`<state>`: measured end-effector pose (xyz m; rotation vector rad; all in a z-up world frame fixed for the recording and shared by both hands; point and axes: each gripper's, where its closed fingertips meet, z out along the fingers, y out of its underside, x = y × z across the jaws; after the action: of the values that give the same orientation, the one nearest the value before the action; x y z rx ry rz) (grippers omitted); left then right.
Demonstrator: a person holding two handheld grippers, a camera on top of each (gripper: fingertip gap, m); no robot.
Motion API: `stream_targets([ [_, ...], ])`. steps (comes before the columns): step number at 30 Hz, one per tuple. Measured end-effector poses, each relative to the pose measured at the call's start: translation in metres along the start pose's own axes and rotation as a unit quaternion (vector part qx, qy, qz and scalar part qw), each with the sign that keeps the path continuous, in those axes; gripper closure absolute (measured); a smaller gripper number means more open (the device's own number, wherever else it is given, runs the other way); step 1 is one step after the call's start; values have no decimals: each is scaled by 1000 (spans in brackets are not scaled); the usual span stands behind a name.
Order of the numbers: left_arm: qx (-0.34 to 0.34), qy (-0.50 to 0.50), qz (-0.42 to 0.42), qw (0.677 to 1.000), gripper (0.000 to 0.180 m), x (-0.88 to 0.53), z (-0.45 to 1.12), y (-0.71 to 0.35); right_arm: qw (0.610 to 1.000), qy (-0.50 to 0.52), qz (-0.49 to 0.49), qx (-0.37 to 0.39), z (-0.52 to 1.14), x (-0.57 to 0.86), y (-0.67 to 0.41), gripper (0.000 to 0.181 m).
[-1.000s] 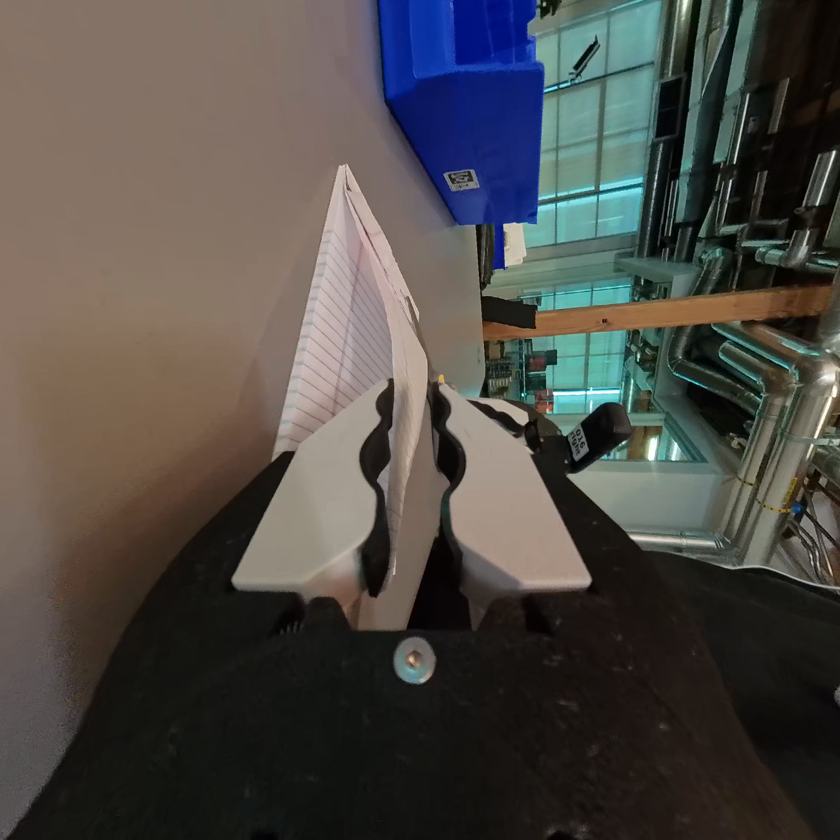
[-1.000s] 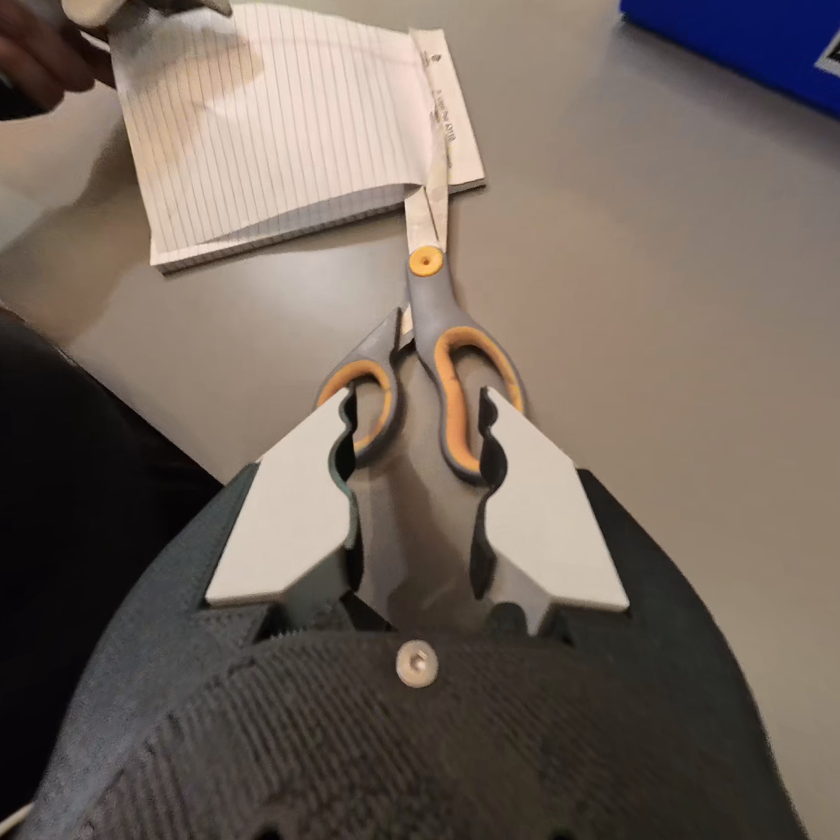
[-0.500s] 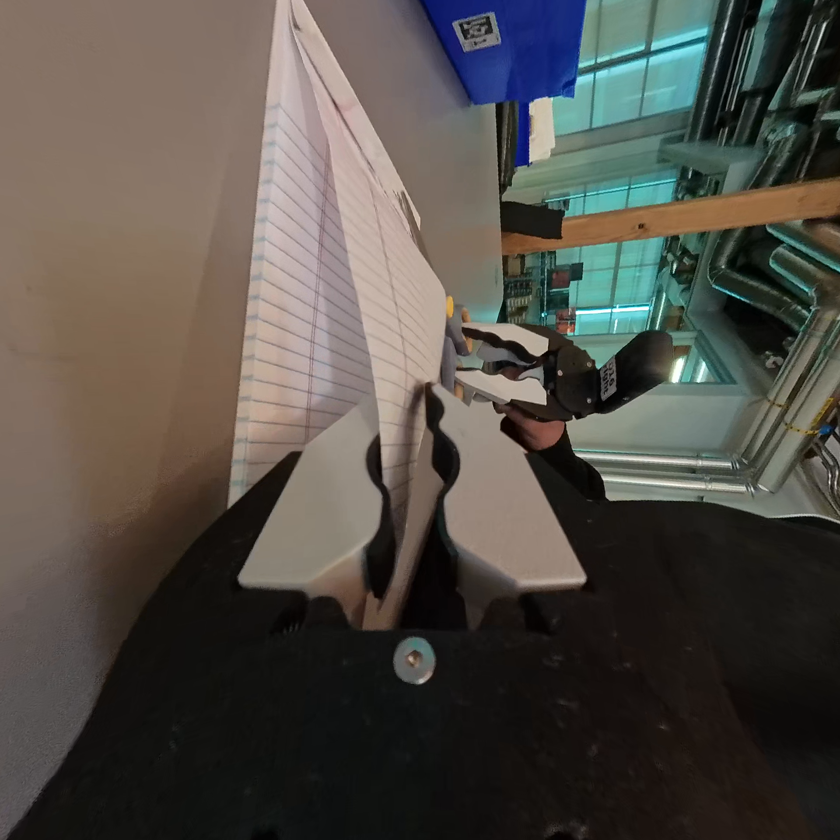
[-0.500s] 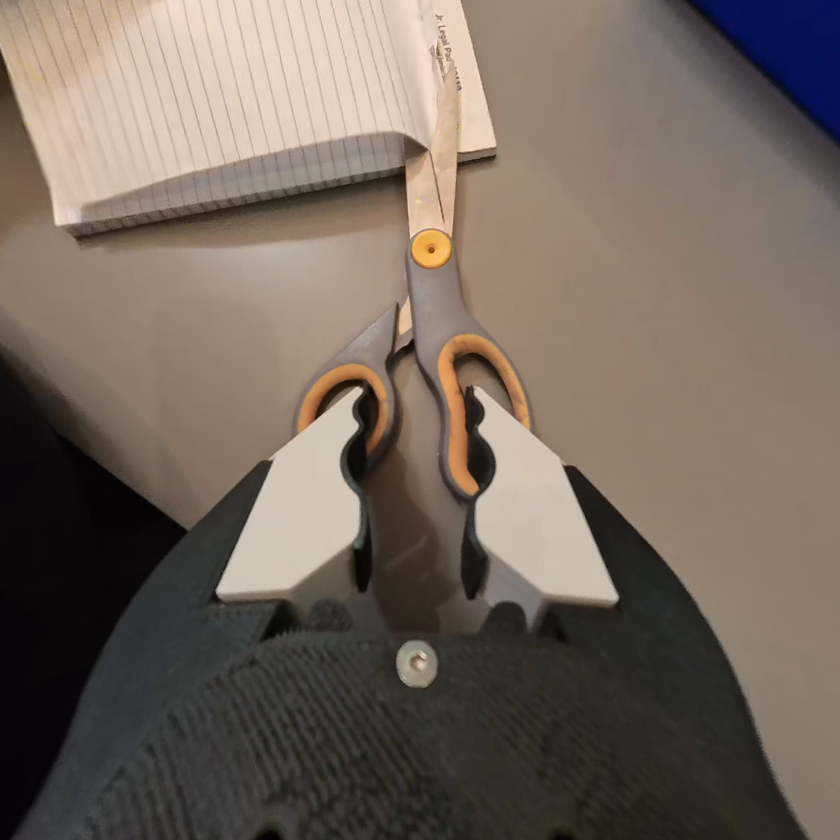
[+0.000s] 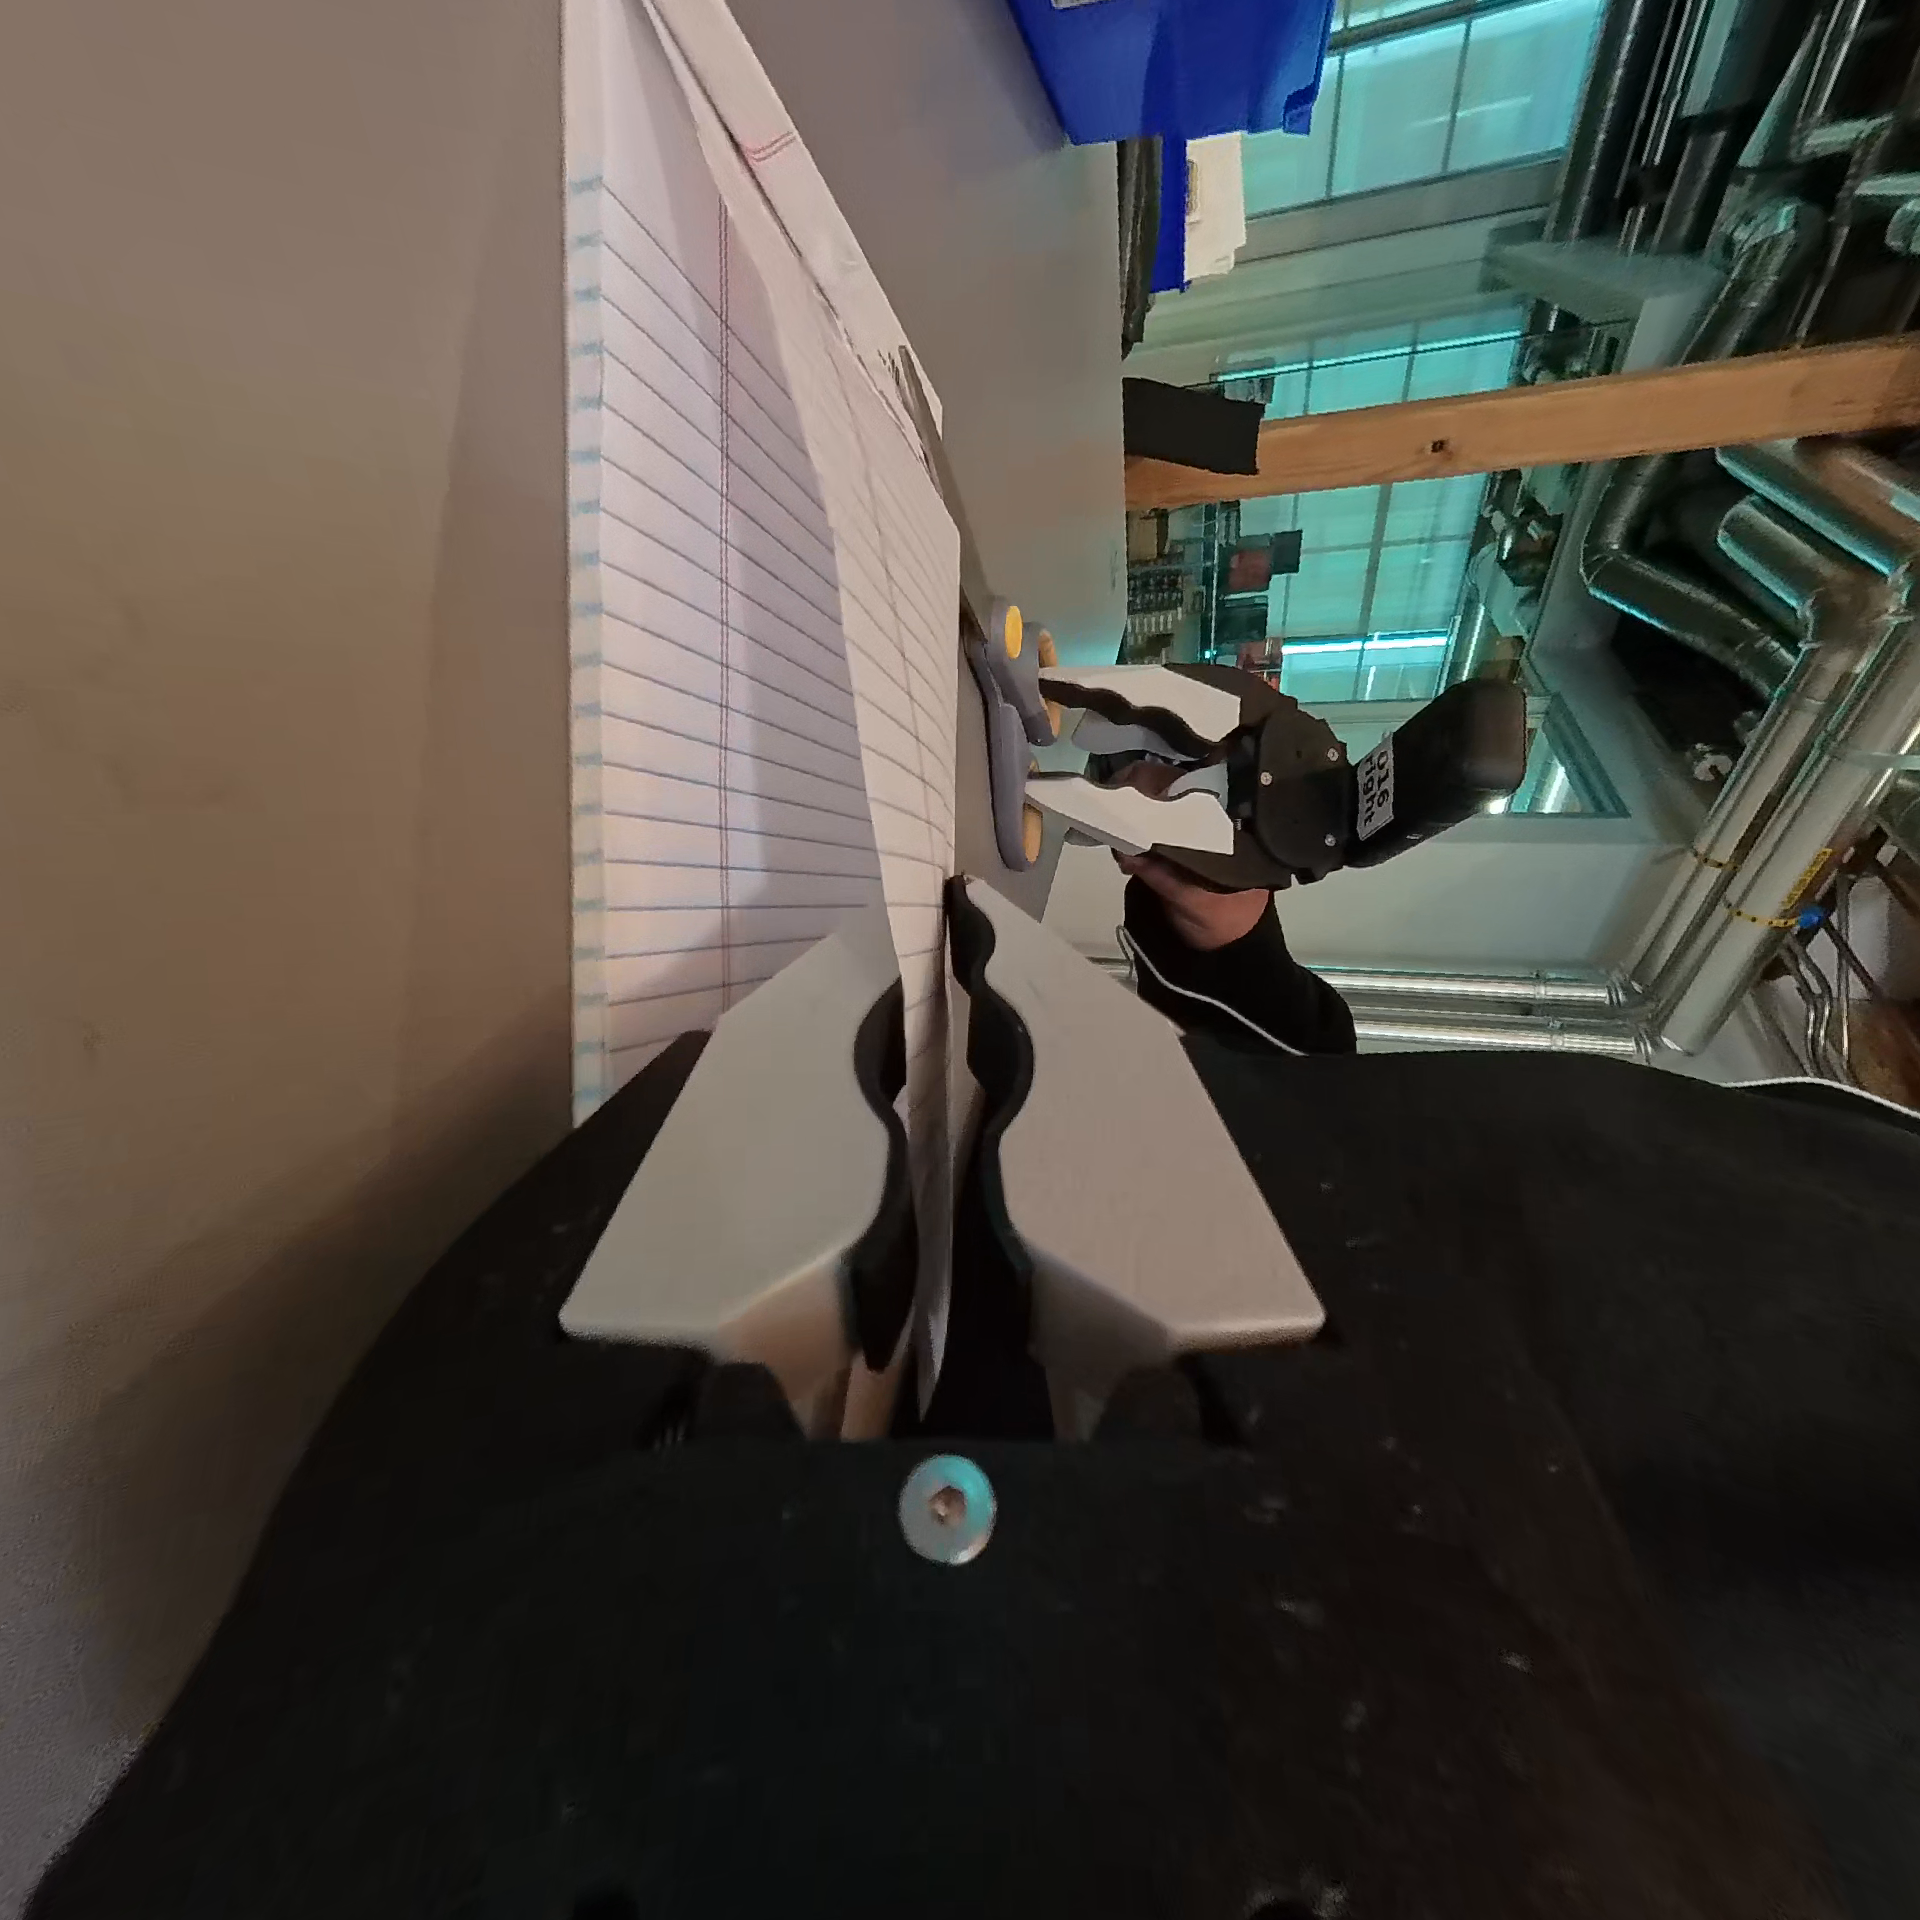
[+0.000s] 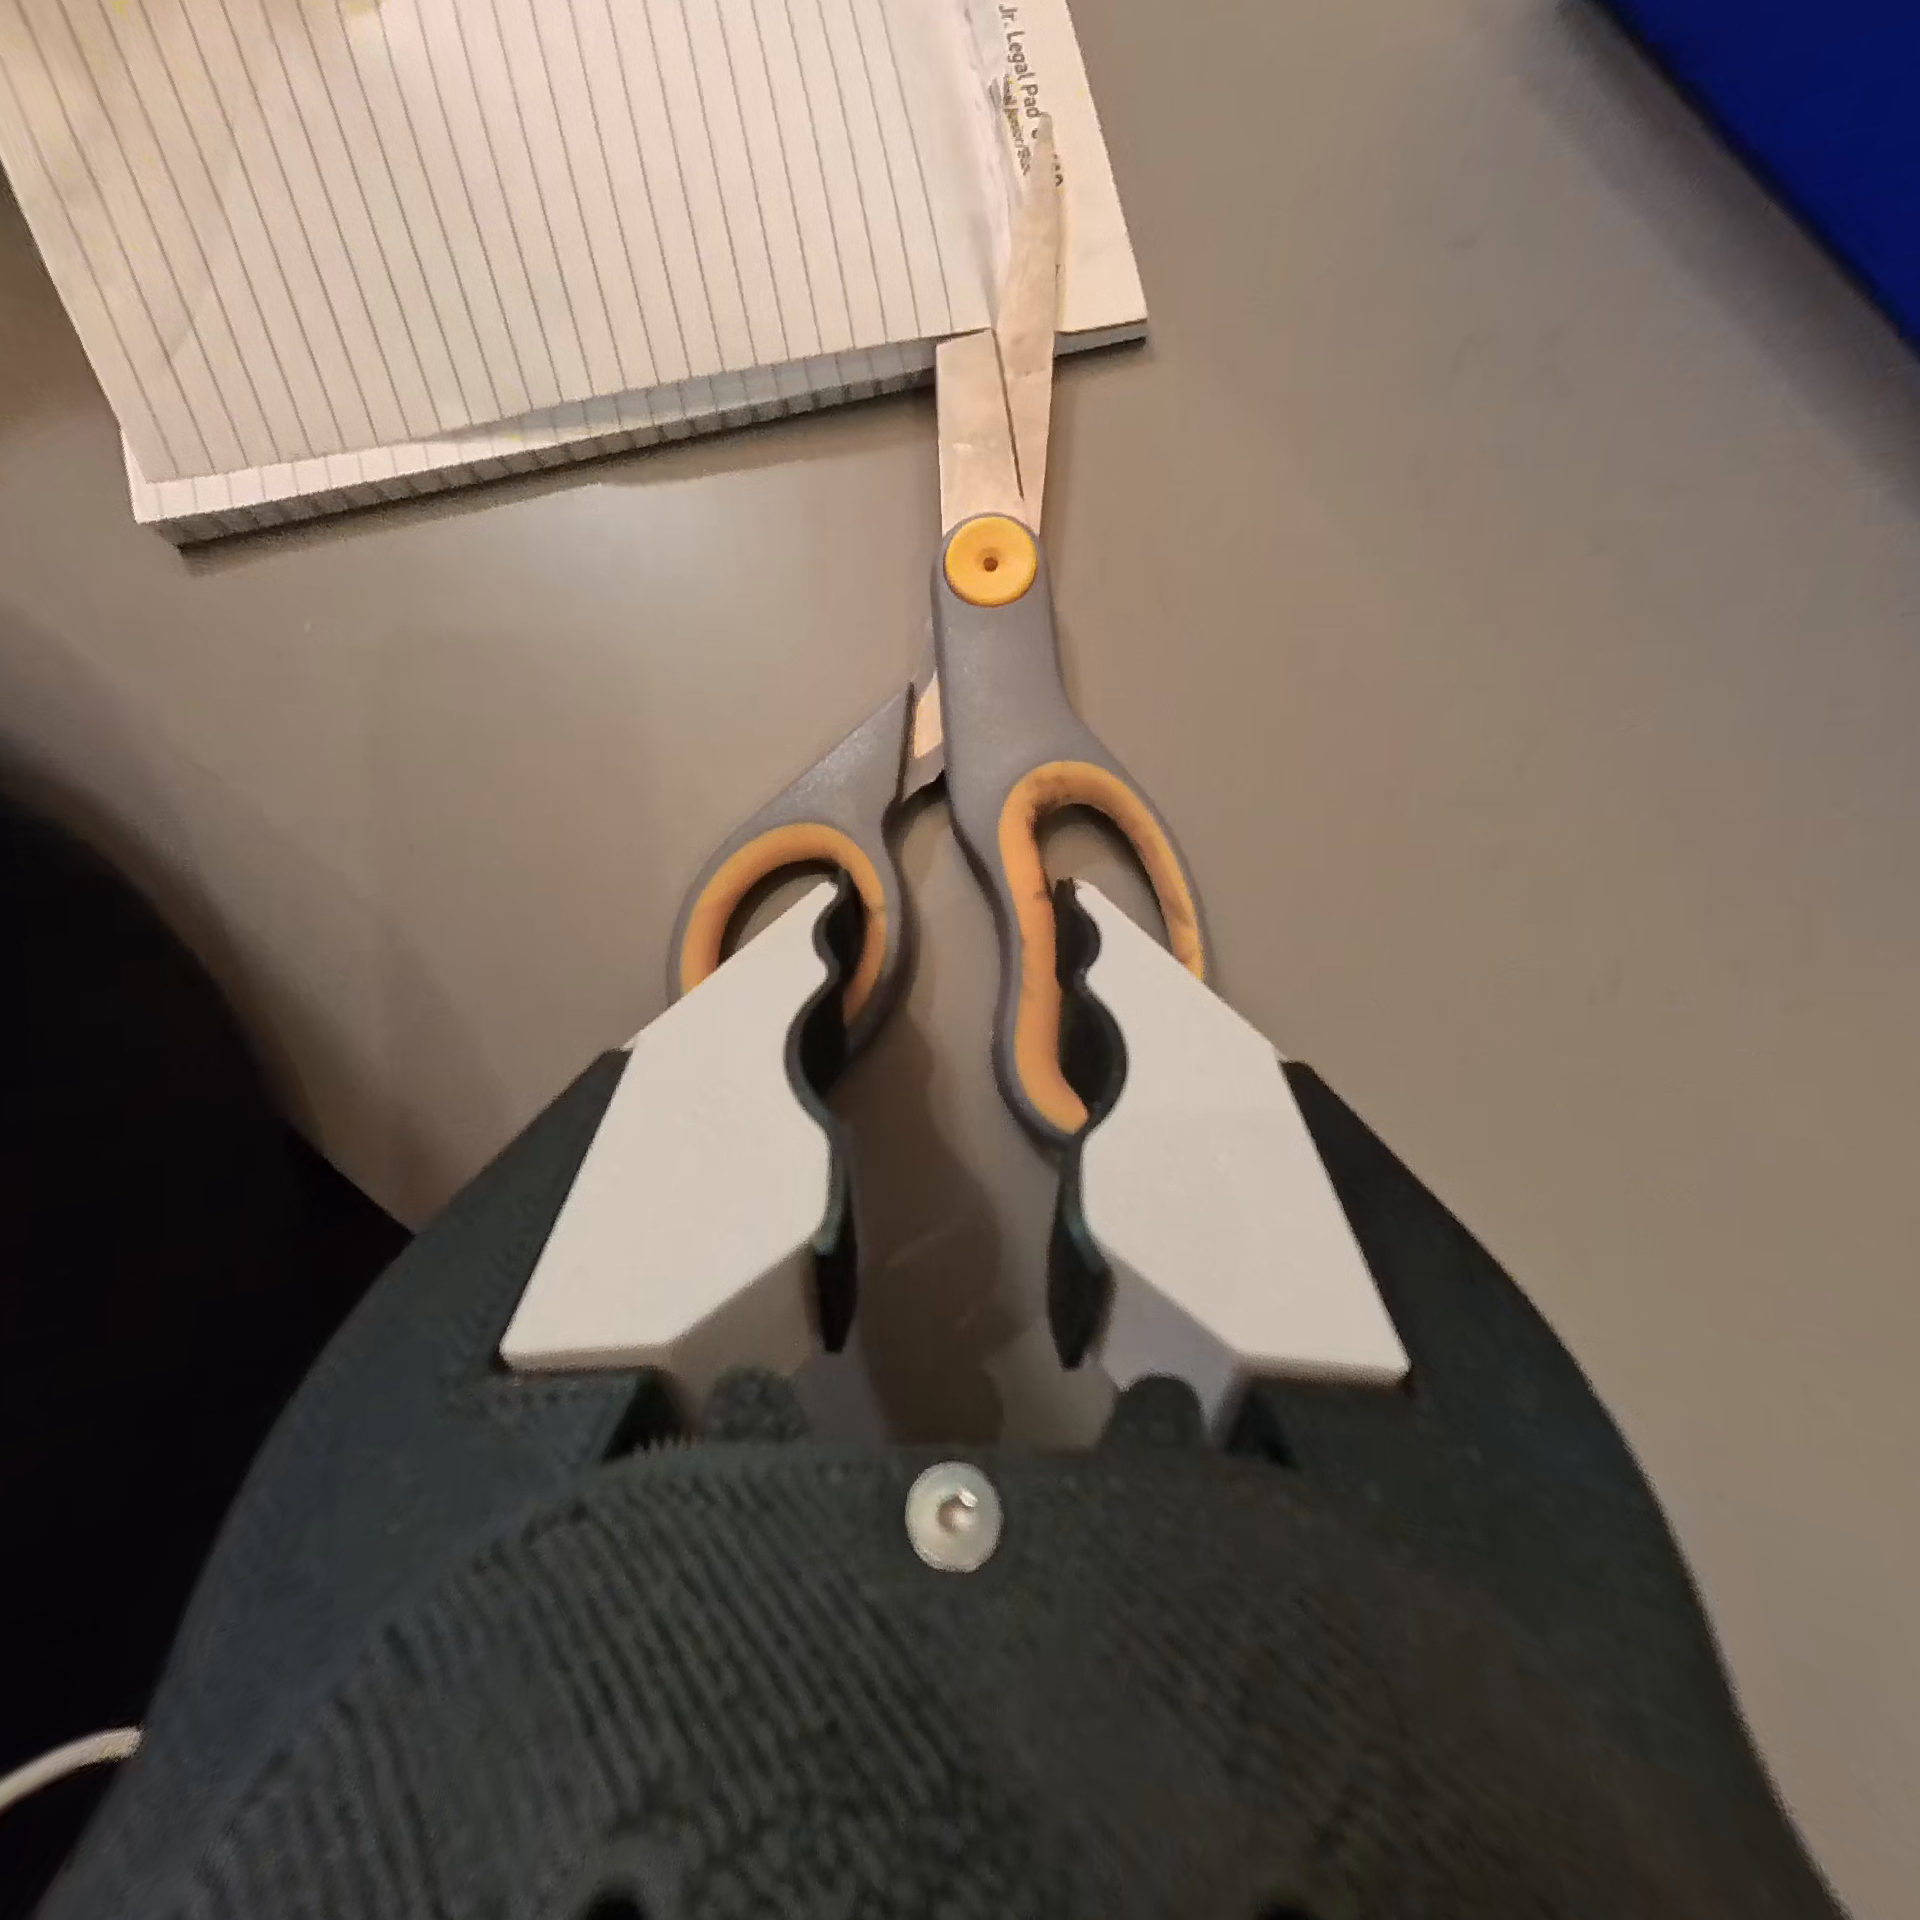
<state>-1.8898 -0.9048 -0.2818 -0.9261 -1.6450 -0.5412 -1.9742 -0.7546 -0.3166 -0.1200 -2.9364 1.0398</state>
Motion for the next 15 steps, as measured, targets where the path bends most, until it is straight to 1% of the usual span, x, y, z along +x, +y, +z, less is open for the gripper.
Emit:
stream_targets([
  [12, 3, 3, -8, 1000, 180, -3, -1, 1, 1000, -9, -7, -9, 0, 0, 0, 147],
  [14, 4, 2, -9, 1000, 180, -4, -1, 1, 1000, -17, -5, -9, 0, -3, 0, 156],
  [15, 5, 5, -11, 1000, 180, -4, -2, 1, 1000, -17, -7, -9, 0, -3, 0, 156],
])
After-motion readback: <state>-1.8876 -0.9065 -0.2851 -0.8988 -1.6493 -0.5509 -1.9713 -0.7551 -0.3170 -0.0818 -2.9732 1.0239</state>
